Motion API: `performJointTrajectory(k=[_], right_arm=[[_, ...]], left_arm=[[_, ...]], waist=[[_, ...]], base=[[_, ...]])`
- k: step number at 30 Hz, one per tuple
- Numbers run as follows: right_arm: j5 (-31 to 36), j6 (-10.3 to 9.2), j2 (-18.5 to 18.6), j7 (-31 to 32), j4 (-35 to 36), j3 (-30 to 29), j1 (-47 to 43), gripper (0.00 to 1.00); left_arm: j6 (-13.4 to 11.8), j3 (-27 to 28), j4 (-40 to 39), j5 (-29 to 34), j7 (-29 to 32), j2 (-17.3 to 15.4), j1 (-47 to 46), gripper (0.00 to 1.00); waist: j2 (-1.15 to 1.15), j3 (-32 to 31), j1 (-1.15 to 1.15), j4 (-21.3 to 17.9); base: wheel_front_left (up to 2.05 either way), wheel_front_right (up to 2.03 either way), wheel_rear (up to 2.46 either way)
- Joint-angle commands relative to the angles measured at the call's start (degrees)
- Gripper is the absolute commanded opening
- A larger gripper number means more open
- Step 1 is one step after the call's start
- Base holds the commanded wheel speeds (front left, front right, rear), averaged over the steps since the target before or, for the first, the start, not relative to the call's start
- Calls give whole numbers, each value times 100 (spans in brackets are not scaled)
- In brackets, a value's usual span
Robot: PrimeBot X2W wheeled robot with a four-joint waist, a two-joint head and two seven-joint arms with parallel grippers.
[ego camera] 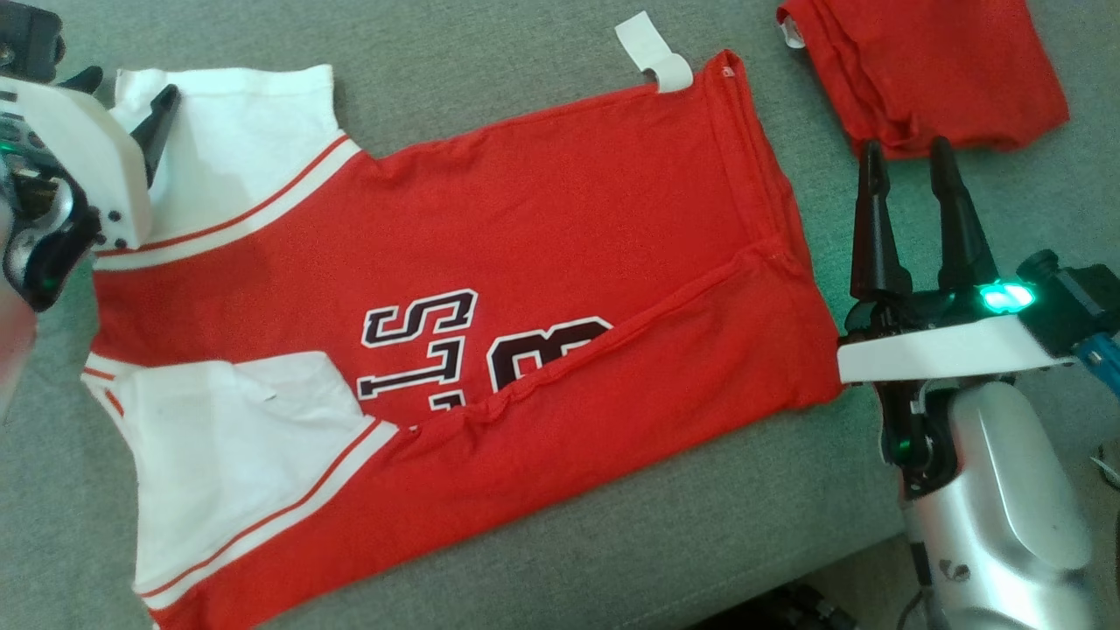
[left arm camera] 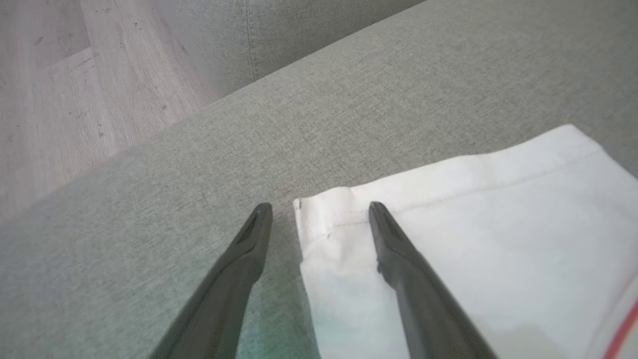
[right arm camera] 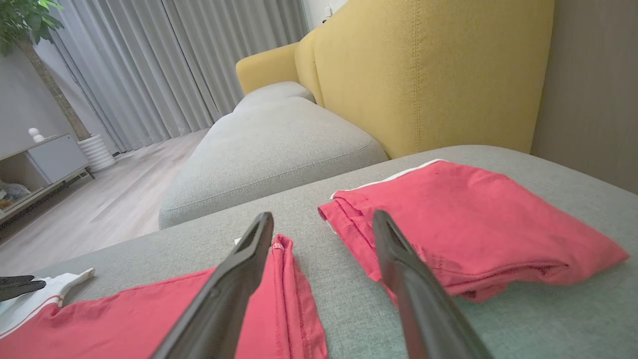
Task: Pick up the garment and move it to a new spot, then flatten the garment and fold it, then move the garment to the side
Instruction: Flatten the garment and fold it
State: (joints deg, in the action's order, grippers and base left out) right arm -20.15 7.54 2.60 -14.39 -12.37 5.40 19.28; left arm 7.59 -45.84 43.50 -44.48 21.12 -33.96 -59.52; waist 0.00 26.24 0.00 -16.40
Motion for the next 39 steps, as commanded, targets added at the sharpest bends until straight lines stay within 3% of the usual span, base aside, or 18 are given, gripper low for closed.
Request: performJointTrajectory(k=[1, 4, 5, 6, 7, 10, 13, 23, 32, 39], right_arm=[[-15, -5, 28, -61, 150, 103, 73, 100], [-14, -5, 28, -61, 150, 66, 74, 100], [-14, -5, 28, -61, 150, 41, 74, 100], [-17, -5, 28, -61, 148, 13, 73, 100], [-16, -5, 28, -61, 139, -8, 73, 100], [27, -5, 28, -61, 93, -59, 82, 100], [130, -5, 28, -61, 51, -123, 113, 100], [1223, -5, 28, 35, -328, -758, 343, 100], [1993, -5, 28, 1594, -313, -1059, 868, 100], [2299, -5, 394, 2677, -1102, -971, 1353, 100]], left_arm=[[-10, 151, -131, -49, 49, -327, -163, 100], [-10, 98, -95, -96, 113, -360, -173, 100], [-10, 69, -69, -123, 164, -364, -173, 96], [-10, 40, -51, -170, 231, -356, -166, 44], [-10, 10, -60, -250, 308, -338, -151, 0], [-10, -95, -171, -429, 432, -338, -146, 0], [-10, -95, -152, -374, 103, -300, -211, 0], [-269, -152, -643, 201, -1943, 213, -25, 0], [-1071, -153, -2054, 296, -2759, 303, 1029, 0], [-1498, -294, -3022, 379, -2839, 314, 1584, 0]], waist=[[0, 20, 0, -27], [0, 37, 0, -49], [0, 41, 0, -56], [0, 39, 0, -59], [0, 33, 0, -59], [0, -17, 0, -18], [0, -128, 0, 95], [0, -774, 0, 928], [0, -1116, 0, 1724], [0, -1023, 0, 2074]], base=[[0, 0, 0], [0, 0, 0], [0, 0, 0], [0, 0, 0], [0, 0, 0], [0, 0, 0], [0, 0, 0], [0, 0, 0], [0, 0, 0], [0, 0, 0]])
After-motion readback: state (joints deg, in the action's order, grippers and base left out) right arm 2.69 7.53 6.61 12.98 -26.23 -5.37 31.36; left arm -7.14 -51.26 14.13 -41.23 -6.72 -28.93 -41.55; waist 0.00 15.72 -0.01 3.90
